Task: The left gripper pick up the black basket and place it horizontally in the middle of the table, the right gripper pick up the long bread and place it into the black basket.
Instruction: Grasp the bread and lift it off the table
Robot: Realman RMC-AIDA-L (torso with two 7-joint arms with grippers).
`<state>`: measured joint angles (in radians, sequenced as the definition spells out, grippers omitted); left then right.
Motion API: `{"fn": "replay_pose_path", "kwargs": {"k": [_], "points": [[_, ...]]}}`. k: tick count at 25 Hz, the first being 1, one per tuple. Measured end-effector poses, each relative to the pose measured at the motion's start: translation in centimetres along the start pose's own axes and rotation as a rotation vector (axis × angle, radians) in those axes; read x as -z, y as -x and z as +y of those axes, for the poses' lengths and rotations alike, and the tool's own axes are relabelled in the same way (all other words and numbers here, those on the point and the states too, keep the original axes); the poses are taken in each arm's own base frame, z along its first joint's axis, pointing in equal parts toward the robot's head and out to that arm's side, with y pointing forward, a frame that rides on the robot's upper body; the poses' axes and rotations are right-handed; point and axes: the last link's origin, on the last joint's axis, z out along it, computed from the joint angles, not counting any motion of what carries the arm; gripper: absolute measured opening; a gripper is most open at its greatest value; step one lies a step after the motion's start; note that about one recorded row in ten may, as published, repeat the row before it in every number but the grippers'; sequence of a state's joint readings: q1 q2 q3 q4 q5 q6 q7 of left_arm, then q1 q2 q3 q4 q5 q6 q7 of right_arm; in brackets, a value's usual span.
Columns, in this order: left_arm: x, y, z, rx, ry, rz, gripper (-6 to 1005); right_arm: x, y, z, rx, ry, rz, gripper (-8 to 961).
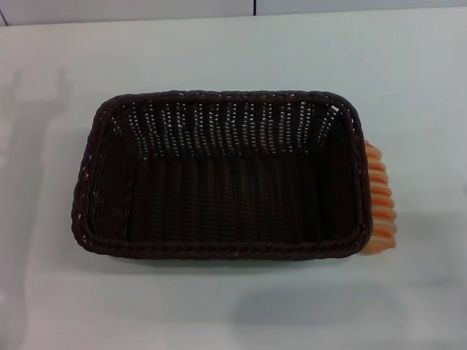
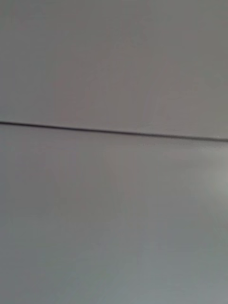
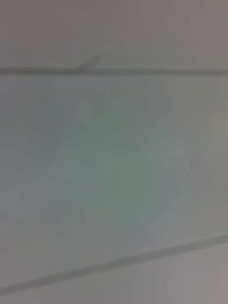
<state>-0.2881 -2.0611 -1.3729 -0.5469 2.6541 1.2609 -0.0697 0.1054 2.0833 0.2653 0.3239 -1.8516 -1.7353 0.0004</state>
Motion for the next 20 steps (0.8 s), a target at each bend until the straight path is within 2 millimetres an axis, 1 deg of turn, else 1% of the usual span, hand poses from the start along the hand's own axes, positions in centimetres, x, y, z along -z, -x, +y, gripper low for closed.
{"fn": "replay_pose_path", "kwargs": {"k": [2, 3, 4, 5, 8, 9, 10, 16, 20], "points": [[0.9, 0.9, -0.6, -0.019, -0.012, -0.045, 723, -0.2, -0.7, 0.8, -0.011, 0.05, 0.046, 796], [0.9, 0.9, -0.6, -0.019, -0.012, -0.045, 723, -0.3, -1.1, 1.2, -0.016, 0.072, 0.072, 795], [1.6, 1.8, -1.1, -0.049, -0.018, -0.087, 723, -0.6, -1.9, 1.9, -0.024, 0.111, 0.123, 793], [1.8, 1.9, -1.2, -0.055, -0.02, -0.096, 723, -0.6, -1.9, 1.9, -0.024, 0.111, 0.123, 792], [2.5, 2.5, -1.6, -0.076, -0.027, -0.129, 722, -1.2, -3.0, 2.9, -0.031, 0.164, 0.188, 788], [2.6, 2.6, -1.6, -0.08, -0.027, -0.134, 722, -1.7, -3.6, 3.5, -0.036, 0.198, 0.221, 787], [2.6, 2.6, -1.6, -0.08, -0.027, -0.134, 722, -1.7, -3.6, 3.5, -0.036, 0.198, 0.221, 785], [2.7, 3.0, -1.7, -0.097, -0.021, -0.157, 722, -2.6, -4.8, 5.4, -0.051, 0.275, 0.301, 778], [2.5, 3.2, -1.5, -0.105, -0.01, -0.165, 722, -2.9, -5.6, 6.0, -0.047, 0.31, 0.351, 772]]}}
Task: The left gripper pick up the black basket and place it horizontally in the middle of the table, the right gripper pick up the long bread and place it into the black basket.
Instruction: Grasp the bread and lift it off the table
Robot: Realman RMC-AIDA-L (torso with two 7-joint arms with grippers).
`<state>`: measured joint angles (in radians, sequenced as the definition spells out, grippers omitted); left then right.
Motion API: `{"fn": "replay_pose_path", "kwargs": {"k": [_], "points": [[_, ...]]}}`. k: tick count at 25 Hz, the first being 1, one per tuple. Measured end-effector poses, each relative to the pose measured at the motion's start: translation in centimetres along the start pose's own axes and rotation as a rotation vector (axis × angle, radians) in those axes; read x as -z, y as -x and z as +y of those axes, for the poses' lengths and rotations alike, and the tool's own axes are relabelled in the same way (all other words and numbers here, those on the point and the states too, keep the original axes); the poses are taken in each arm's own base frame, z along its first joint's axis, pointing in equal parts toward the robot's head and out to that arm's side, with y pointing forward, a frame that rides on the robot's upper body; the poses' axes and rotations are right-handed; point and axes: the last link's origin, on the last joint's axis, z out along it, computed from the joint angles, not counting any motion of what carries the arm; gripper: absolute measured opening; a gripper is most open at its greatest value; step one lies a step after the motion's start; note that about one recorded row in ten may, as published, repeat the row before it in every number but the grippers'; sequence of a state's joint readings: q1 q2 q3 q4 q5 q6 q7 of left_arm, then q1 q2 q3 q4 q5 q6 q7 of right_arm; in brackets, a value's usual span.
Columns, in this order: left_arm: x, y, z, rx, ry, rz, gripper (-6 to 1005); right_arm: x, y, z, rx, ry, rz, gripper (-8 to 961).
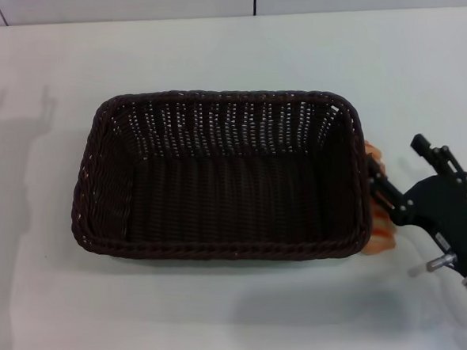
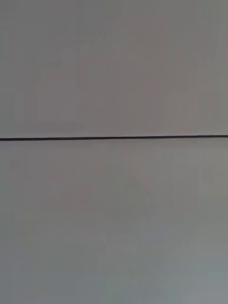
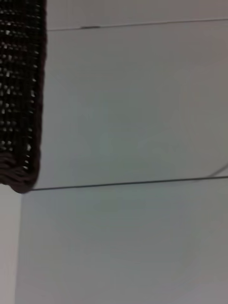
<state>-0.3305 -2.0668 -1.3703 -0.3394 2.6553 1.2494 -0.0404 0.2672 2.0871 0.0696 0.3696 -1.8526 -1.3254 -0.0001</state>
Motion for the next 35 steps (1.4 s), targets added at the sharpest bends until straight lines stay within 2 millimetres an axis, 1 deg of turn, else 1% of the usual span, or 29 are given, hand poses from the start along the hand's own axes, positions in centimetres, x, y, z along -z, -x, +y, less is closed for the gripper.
{"fn": "replay_pose_path", "kwargs": {"k": [7, 20, 26, 30, 32, 35], "points": [[-0.2, 0.1, 0.1, -0.008, 0.008, -0.004, 723, -1.1, -0.7, 0.3, 0.004, 0.026, 0.068, 763], [-0.4, 0.1, 0.2, -0.015, 0.016, -0.007, 724, -2.4, -1.8, 0.3, 0.018, 0.044, 0.173, 746], [-0.4, 0.2, 0.2, -0.017, 0.018, -0.009, 724, -2.2, -2.0, -0.2, 0.008, 0.01, 0.187, 738], [-0.4, 0.2, 0.3, -0.017, 0.019, -0.009, 724, -2.0, -2.0, -0.8, -0.002, -0.022, 0.181, 670], [-0.4, 0.2, 0.3, -0.018, 0.019, -0.009, 724, -1.7, -1.6, -1.0, -0.006, -0.038, 0.148, 648], [-0.4, 0.2, 0.3, -0.018, 0.02, -0.01, 724, -0.7, -0.4, -1.3, -0.01, -0.065, 0.044, 633]]}}
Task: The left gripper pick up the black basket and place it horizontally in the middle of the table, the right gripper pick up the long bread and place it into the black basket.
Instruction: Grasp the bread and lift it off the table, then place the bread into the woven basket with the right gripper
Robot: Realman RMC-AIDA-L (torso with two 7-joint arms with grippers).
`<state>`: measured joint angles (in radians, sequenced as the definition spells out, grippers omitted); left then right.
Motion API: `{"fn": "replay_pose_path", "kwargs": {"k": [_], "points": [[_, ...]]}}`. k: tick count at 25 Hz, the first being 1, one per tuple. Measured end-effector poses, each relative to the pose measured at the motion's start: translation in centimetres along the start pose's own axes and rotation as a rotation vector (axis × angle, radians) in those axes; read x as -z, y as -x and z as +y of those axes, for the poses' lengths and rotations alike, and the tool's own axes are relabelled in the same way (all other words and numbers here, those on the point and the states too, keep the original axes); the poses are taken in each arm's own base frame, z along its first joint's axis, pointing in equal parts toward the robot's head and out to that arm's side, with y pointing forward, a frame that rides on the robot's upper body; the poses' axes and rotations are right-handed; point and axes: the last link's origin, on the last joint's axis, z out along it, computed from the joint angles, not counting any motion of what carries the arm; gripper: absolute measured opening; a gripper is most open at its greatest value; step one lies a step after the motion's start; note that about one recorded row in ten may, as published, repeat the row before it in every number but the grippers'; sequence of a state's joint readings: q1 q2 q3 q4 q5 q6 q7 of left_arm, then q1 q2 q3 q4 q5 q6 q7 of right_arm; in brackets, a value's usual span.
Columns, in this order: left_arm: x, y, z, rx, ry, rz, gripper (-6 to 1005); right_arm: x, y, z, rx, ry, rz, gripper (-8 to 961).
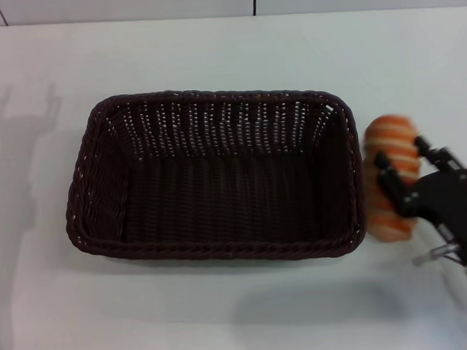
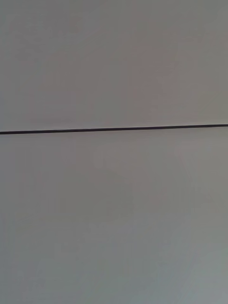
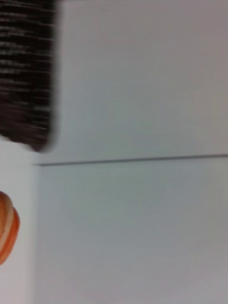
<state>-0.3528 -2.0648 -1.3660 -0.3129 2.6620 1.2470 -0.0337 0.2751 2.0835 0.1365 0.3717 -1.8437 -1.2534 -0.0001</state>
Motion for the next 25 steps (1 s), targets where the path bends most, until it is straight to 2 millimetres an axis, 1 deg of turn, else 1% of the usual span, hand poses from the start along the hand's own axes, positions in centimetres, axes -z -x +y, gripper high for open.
{"fn": "replay_pose_path", "kwargs": {"k": [6, 8, 11, 13, 16, 18, 20, 21, 24, 25], "points": [[0.1, 0.0, 0.0, -0.001, 0.0, -0.002, 725, 2.8, 3.0, -0.2, -0.006, -0.034, -0.256, 604], [0.1, 0.0, 0.0, -0.001, 0.0, -0.002, 725, 3.6, 4.0, 0.1, -0.003, -0.015, -0.336, 591], [0.1, 0.1, -0.1, -0.001, -0.001, -0.003, 725, 3.9, 5.3, 1.1, -0.001, 0.054, -0.428, 565], [0.1, 0.1, 0.0, -0.004, 0.006, -0.004, 725, 3.4, 6.0, 1.7, -0.002, 0.099, -0.47, 550], [0.1, 0.1, 0.1, -0.004, 0.007, -0.005, 725, 1.4, 6.8, 2.5, 0.005, 0.168, -0.484, 527], [0.2, 0.1, 0.1, -0.004, 0.007, -0.005, 725, -0.2, 6.9, 3.3, 0.006, 0.224, -0.455, 512], [0.2, 0.1, 0.1, -0.004, 0.007, -0.006, 725, -1.7, 6.8, 4.4, 0.02, 0.298, -0.414, 465], [0.2, 0.1, 0.1, -0.004, 0.007, -0.006, 725, -2.4, 6.8, 5.1, 0.032, 0.342, -0.396, 456], [0.2, 0.2, 0.1, -0.004, 0.006, -0.007, 726, -3.4, 6.6, 7.4, 0.066, 0.483, -0.346, 431], [0.2, 0.2, 0.1, -0.004, 0.006, -0.007, 726, -3.6, 6.6, 8.0, 0.065, 0.504, -0.333, 423]]}}
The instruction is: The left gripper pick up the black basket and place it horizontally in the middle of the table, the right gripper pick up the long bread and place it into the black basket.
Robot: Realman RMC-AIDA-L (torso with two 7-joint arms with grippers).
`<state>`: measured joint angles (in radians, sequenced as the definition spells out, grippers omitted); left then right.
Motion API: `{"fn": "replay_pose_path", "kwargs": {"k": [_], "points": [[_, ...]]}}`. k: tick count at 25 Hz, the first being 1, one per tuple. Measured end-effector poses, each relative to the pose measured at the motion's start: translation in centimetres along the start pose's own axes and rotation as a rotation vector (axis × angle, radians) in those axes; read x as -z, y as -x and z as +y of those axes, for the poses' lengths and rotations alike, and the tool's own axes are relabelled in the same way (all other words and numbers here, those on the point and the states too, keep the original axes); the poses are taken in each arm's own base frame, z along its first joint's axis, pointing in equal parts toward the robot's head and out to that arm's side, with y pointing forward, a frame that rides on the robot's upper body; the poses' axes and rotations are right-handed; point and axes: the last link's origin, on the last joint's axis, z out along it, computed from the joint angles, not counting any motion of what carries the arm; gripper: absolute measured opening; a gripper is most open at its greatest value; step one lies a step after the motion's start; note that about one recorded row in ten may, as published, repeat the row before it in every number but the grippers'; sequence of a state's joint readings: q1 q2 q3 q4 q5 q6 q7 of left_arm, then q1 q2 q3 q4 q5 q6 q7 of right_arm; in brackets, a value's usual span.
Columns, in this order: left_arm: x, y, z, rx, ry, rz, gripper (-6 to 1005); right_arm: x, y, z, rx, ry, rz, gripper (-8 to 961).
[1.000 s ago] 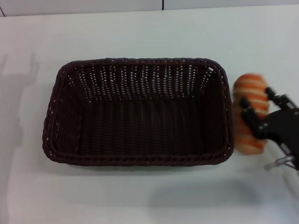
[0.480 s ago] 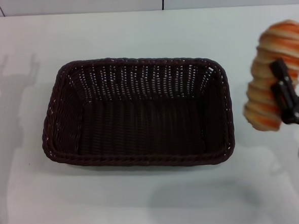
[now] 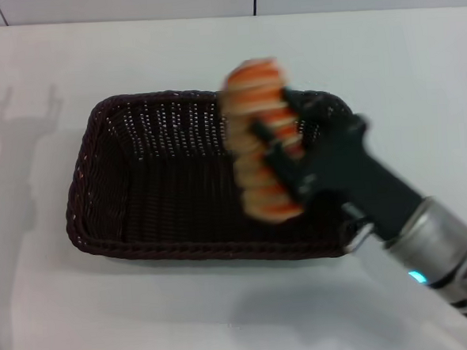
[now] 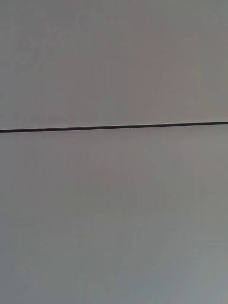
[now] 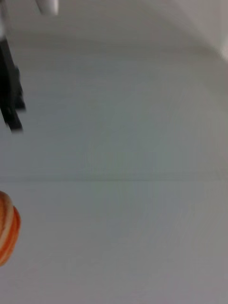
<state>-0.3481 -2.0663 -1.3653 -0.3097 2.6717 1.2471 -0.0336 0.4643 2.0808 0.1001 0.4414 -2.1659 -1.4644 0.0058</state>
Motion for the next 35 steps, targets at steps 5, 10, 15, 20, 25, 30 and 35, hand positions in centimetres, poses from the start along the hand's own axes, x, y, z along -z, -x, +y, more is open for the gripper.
{"fn": "replay_pose_path", "kwargs": {"k": [5, 10, 15, 20, 25, 30, 35], "points": [[0.0, 0.0, 0.0, 0.0, 0.001, 0.0, 726, -0.9, -0.4, 1.1, -0.028, 0.031, 0.037, 483], [-0.1, 0.0, 0.1, 0.0, 0.002, 0.002, 726, -1.0, -0.5, 0.7, -0.029, 0.008, 0.047, 569], [0.0, 0.0, 0.2, 0.0, 0.009, -0.001, 726, -0.8, -0.6, -0.1, -0.032, -0.046, 0.05, 693], [0.2, 0.1, 0.0, -0.002, 0.007, -0.005, 727, 0.8, 0.0, -1.9, -0.032, -0.207, 0.0, 777], [0.7, 0.3, -0.3, -0.005, -0.003, -0.013, 727, 4.4, 1.0, -4.1, -0.007, -0.429, -0.063, 819], [1.2, 0.5, -0.6, -0.008, -0.011, -0.024, 727, 9.4, 1.9, -6.3, 0.038, -0.688, -0.105, 819], [2.4, 0.8, -1.2, -0.007, -0.032, -0.04, 728, 13.8, 2.3, -7.7, 0.055, -0.932, -0.115, 820]]}}
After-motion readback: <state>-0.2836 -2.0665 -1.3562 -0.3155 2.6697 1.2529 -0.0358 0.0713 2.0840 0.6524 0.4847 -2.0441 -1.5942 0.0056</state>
